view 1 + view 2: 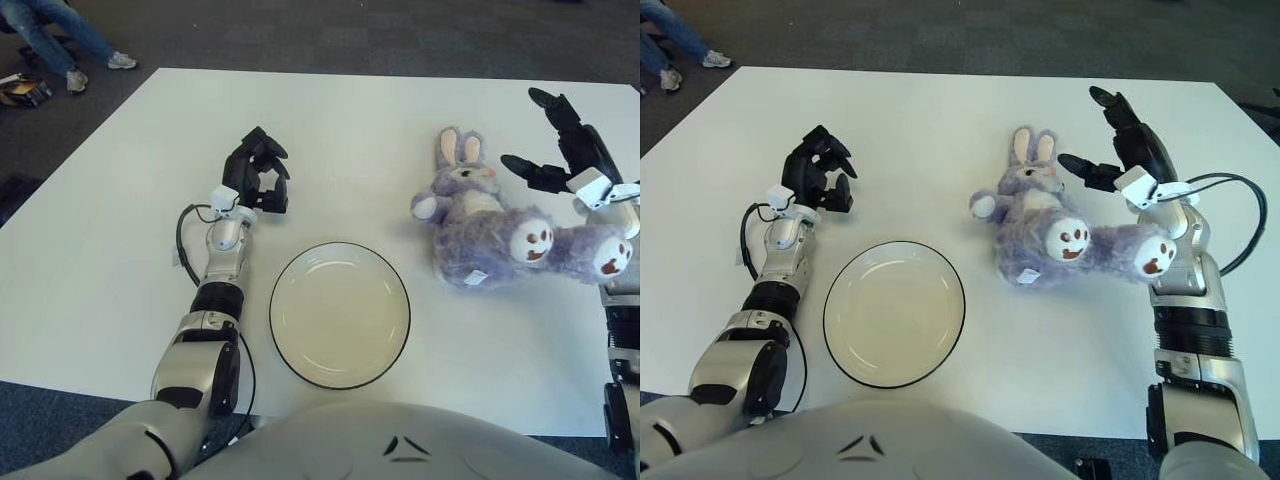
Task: Put the doll into the plate.
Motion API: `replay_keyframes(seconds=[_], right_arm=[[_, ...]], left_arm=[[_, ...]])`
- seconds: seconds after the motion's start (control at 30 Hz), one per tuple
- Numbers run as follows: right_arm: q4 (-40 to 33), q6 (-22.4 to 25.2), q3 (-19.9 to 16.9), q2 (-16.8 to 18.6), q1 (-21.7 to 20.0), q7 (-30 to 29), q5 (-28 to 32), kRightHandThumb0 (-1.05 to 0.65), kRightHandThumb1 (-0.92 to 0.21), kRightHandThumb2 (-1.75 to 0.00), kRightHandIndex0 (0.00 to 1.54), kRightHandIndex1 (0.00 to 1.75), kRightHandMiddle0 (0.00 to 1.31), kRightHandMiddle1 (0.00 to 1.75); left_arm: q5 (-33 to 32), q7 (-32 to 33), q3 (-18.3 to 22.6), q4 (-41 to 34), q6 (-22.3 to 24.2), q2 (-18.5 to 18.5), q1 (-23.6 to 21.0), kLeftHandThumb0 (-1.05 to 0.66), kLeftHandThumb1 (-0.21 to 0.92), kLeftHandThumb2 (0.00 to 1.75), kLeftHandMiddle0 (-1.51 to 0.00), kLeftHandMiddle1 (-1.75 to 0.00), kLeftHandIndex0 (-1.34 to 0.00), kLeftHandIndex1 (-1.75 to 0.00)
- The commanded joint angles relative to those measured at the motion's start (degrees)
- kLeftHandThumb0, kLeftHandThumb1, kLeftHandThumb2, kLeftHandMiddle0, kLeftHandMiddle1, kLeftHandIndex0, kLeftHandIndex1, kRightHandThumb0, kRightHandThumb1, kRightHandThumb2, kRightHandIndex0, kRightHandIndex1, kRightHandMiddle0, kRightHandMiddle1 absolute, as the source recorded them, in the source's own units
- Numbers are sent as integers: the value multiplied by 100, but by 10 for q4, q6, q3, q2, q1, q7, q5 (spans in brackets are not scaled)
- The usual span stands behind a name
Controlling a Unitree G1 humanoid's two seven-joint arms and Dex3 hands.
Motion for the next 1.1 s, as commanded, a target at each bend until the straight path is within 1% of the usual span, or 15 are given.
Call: replay_keyframes(seconds=[0.0, 0.07, 0.13, 0.2, 0.33, 0.47, 0.57, 0.67, 0.83, 0.9, 1.07], right_arm=[[-30, 13, 13, -13, -18, 20, -13, -105, -92, -37, 11, 6, 0, 58], [-28, 6, 20, -27, -27, 32, -23, -105, -92, -32, 14, 7, 0, 61], [-20, -14, 29, -49, -34, 41, -41, -105, -92, -30, 16, 9, 0, 60], [-13, -28, 34, -63, -38, 47, -51, -105, -91, -26, 19, 10, 0, 50], [-22, -29, 32, -85, -45, 81, -43, -105, -89, -22, 21, 12, 0, 42], [-48, -20, 33, -96, -46, 105, -39, -105, -87, -20, 21, 12, 0, 35], [-67, -16, 32, -106, -44, 123, -37, -105, -86, -19, 15, 9, 0, 23], [-80, -9, 28, -112, -41, 140, -36, -104, -86, -19, 11, 7, 0, 17], [-92, -2, 25, -117, -38, 156, -34, -102, -84, -19, 6, 4, 0, 10], [-96, -5, 26, -122, -38, 159, -39, -101, -83, -19, 4, 3, 0, 6], [-98, -17, 27, -126, -38, 157, -50, -101, -83, -20, 2, 1, 0, 3]], left_arm=[[8, 8, -4, 34, -3, -13, 61, -2, -6, 167, -91, -175, -77, -151], [8, 9, -4, 34, -5, -14, 61, -2, -6, 167, -91, -175, -77, -151], [10, 11, -4, 35, -7, -14, 61, -2, -7, 168, -92, -175, -78, -151], [11, 12, -4, 36, -8, -14, 61, -2, -7, 168, -92, -175, -78, -151], [12, 12, -5, 34, -6, -16, 62, -2, -7, 169, -92, -175, -78, -151], [13, 14, -6, 30, -2, -17, 64, -2, -7, 168, -92, -175, -77, -151], [14, 16, -7, 27, 1, -17, 66, -2, -6, 168, -91, -175, -77, -151], [12, 13, -7, 26, 0, -18, 66, -2, -6, 167, -91, -175, -77, -151], [11, 11, -8, 26, 1, -17, 66, -2, -6, 167, -91, -175, -78, -150], [12, 11, -8, 26, 1, -17, 66, -2, -6, 167, -91, -175, -78, -150], [13, 12, -9, 26, 2, -16, 66, -2, -7, 168, -91, -175, -78, -151]])
